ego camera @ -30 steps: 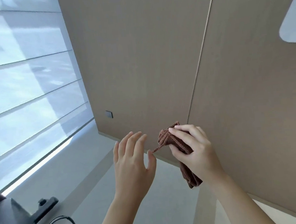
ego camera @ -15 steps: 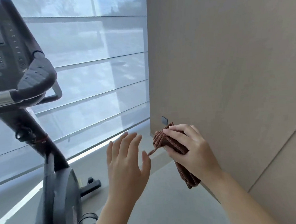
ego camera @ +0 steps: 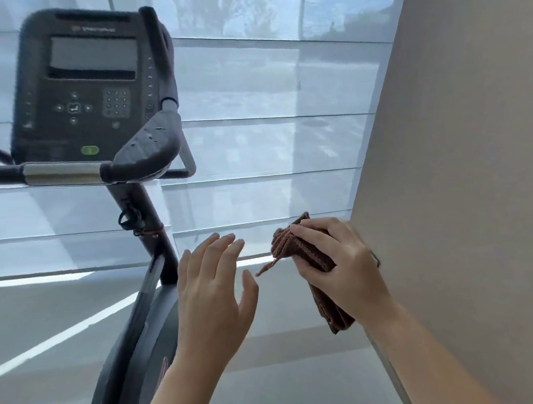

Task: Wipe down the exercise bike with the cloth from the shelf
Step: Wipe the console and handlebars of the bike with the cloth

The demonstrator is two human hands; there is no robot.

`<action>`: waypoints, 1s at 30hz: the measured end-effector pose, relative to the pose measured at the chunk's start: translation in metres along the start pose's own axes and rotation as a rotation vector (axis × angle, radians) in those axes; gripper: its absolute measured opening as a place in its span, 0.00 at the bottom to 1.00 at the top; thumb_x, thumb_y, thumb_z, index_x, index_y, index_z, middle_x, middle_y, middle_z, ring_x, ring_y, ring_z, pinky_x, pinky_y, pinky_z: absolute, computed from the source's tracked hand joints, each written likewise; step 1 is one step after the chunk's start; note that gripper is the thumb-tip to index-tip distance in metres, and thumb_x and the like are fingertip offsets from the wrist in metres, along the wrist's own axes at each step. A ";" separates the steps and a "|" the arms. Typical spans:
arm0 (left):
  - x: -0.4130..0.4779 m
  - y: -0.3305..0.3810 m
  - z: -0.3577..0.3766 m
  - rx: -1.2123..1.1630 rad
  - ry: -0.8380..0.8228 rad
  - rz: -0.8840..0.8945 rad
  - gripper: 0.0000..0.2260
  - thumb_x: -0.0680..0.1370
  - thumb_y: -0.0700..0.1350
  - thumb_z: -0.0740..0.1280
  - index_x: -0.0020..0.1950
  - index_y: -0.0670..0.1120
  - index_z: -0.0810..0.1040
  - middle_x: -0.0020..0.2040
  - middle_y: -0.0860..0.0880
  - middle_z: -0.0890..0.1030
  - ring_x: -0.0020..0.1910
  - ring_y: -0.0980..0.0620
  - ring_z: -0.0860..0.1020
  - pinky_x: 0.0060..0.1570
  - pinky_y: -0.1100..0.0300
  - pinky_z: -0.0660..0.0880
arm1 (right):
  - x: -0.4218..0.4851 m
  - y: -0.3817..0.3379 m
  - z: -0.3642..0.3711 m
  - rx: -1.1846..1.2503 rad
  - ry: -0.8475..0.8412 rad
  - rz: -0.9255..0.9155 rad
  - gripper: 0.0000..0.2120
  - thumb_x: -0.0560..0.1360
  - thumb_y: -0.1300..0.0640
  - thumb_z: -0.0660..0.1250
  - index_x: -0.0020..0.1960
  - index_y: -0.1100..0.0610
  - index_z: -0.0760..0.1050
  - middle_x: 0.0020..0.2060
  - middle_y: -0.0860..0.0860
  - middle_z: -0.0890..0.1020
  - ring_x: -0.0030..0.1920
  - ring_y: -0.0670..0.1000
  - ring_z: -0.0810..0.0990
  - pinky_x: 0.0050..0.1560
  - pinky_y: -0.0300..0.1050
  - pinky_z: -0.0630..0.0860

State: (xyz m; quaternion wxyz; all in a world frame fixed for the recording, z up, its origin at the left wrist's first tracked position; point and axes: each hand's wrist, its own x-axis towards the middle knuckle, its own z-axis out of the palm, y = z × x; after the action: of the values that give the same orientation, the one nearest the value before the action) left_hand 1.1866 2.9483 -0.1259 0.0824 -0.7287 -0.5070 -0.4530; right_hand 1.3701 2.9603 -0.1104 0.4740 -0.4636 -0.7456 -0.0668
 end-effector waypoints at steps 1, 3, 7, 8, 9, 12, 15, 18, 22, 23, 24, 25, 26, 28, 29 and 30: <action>0.003 -0.010 -0.004 0.030 0.016 -0.010 0.16 0.73 0.44 0.58 0.55 0.38 0.77 0.54 0.42 0.79 0.57 0.40 0.75 0.58 0.38 0.69 | 0.008 -0.001 0.012 0.025 -0.014 -0.012 0.17 0.67 0.62 0.73 0.56 0.57 0.79 0.50 0.53 0.80 0.51 0.54 0.77 0.57 0.36 0.70; 0.013 -0.033 -0.011 0.081 0.050 -0.031 0.16 0.73 0.44 0.58 0.55 0.37 0.77 0.54 0.41 0.79 0.57 0.40 0.75 0.59 0.40 0.69 | 0.025 -0.004 0.036 0.077 -0.038 -0.045 0.17 0.67 0.61 0.73 0.56 0.57 0.79 0.50 0.53 0.80 0.50 0.54 0.77 0.56 0.37 0.70; 0.034 -0.081 -0.025 0.165 0.084 -0.068 0.16 0.73 0.44 0.58 0.55 0.38 0.77 0.55 0.41 0.79 0.58 0.39 0.75 0.55 0.36 0.70 | 0.062 -0.018 0.083 0.159 -0.049 -0.124 0.17 0.68 0.60 0.71 0.56 0.56 0.79 0.50 0.52 0.80 0.49 0.53 0.77 0.55 0.35 0.70; 0.041 -0.094 -0.029 0.184 0.094 -0.070 0.16 0.73 0.43 0.58 0.54 0.38 0.77 0.55 0.40 0.79 0.58 0.39 0.75 0.55 0.36 0.70 | 0.071 -0.022 0.095 0.171 -0.047 -0.145 0.16 0.68 0.60 0.71 0.56 0.56 0.79 0.50 0.51 0.80 0.49 0.54 0.77 0.56 0.34 0.70; 0.048 -0.106 -0.032 0.197 0.099 -0.071 0.16 0.73 0.43 0.58 0.54 0.37 0.77 0.55 0.40 0.79 0.58 0.39 0.75 0.56 0.37 0.70 | 0.081 -0.026 0.106 0.179 -0.045 -0.160 0.16 0.68 0.60 0.71 0.56 0.56 0.79 0.49 0.51 0.80 0.49 0.54 0.77 0.56 0.34 0.70; 0.073 -0.142 -0.042 0.222 0.112 -0.059 0.16 0.73 0.43 0.58 0.54 0.37 0.77 0.54 0.40 0.79 0.58 0.39 0.75 0.57 0.38 0.70 | 0.119 -0.044 0.133 0.188 -0.036 -0.212 0.15 0.68 0.60 0.72 0.55 0.57 0.80 0.49 0.53 0.80 0.50 0.55 0.77 0.56 0.36 0.70; 0.099 -0.176 -0.048 0.249 0.114 -0.009 0.16 0.73 0.43 0.57 0.54 0.37 0.77 0.55 0.39 0.79 0.58 0.39 0.75 0.57 0.38 0.70 | 0.165 -0.062 0.155 0.143 -0.040 -0.329 0.15 0.69 0.60 0.71 0.56 0.58 0.80 0.50 0.54 0.81 0.49 0.56 0.77 0.55 0.40 0.72; 0.124 -0.206 -0.050 0.276 0.149 0.029 0.16 0.73 0.43 0.58 0.54 0.38 0.77 0.55 0.40 0.79 0.59 0.40 0.74 0.60 0.39 0.69 | 0.216 -0.078 0.173 0.104 -0.048 -0.367 0.15 0.70 0.56 0.69 0.57 0.55 0.79 0.50 0.53 0.80 0.50 0.56 0.77 0.53 0.45 0.74; 0.146 -0.241 -0.039 0.323 0.168 0.041 0.15 0.73 0.45 0.59 0.54 0.40 0.78 0.57 0.42 0.79 0.62 0.41 0.72 0.64 0.40 0.63 | 0.257 -0.092 0.213 0.036 -0.171 -0.159 0.17 0.72 0.51 0.68 0.61 0.50 0.76 0.55 0.50 0.78 0.55 0.55 0.73 0.54 0.43 0.69; 0.149 -0.249 -0.033 0.326 0.161 0.055 0.16 0.73 0.46 0.59 0.55 0.40 0.78 0.57 0.42 0.79 0.63 0.41 0.72 0.65 0.41 0.62 | 0.260 -0.093 0.225 -0.040 -0.232 -0.099 0.18 0.72 0.48 0.67 0.62 0.47 0.75 0.58 0.48 0.76 0.58 0.55 0.71 0.56 0.45 0.68; 0.151 -0.256 -0.028 0.324 0.155 0.069 0.16 0.74 0.46 0.59 0.55 0.40 0.78 0.58 0.42 0.79 0.63 0.41 0.72 0.65 0.42 0.61 | 0.259 -0.092 0.234 -0.140 -0.281 -0.068 0.19 0.72 0.44 0.65 0.63 0.44 0.73 0.61 0.46 0.74 0.61 0.54 0.69 0.58 0.48 0.69; 0.152 -0.263 -0.023 0.312 0.151 0.080 0.16 0.74 0.47 0.59 0.55 0.40 0.78 0.58 0.43 0.79 0.62 0.42 0.73 0.65 0.43 0.61 | 0.257 -0.090 0.241 -0.210 -0.304 -0.065 0.20 0.71 0.41 0.64 0.63 0.43 0.72 0.62 0.44 0.73 0.62 0.54 0.68 0.58 0.50 0.70; 0.153 -0.269 -0.018 0.296 0.156 0.093 0.16 0.74 0.48 0.58 0.54 0.40 0.78 0.57 0.43 0.79 0.61 0.43 0.74 0.64 0.45 0.62 | 0.256 -0.089 0.244 -0.235 -0.297 -0.069 0.21 0.71 0.39 0.63 0.62 0.42 0.72 0.62 0.44 0.73 0.61 0.53 0.68 0.57 0.52 0.70; 0.154 -0.277 -0.011 0.271 0.211 0.142 0.16 0.75 0.49 0.58 0.51 0.41 0.79 0.55 0.45 0.81 0.56 0.47 0.76 0.58 0.51 0.64 | 0.252 -0.087 0.247 -0.244 -0.238 -0.072 0.19 0.70 0.41 0.64 0.60 0.43 0.74 0.59 0.45 0.74 0.58 0.55 0.70 0.53 0.51 0.72; 0.155 -0.280 -0.007 0.260 0.252 0.170 0.15 0.75 0.49 0.58 0.50 0.42 0.80 0.53 0.47 0.81 0.53 0.49 0.76 0.55 0.54 0.65 | 0.247 -0.089 0.250 -0.257 -0.181 -0.075 0.18 0.70 0.43 0.65 0.59 0.44 0.75 0.57 0.46 0.76 0.55 0.56 0.72 0.50 0.51 0.72; 0.156 -0.283 -0.004 0.253 0.290 0.193 0.15 0.75 0.49 0.57 0.48 0.43 0.80 0.52 0.47 0.82 0.51 0.50 0.75 0.53 0.55 0.64 | 0.239 -0.092 0.255 -0.276 -0.105 -0.073 0.17 0.70 0.45 0.66 0.58 0.46 0.76 0.55 0.48 0.77 0.52 0.57 0.73 0.47 0.52 0.72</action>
State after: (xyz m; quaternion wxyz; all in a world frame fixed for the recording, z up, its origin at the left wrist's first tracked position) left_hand 0.9660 3.1831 -0.1030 0.2884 -0.6848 -0.4705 -0.4760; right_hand 1.1078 3.1961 -0.0337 0.3635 -0.4998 -0.7695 -0.1613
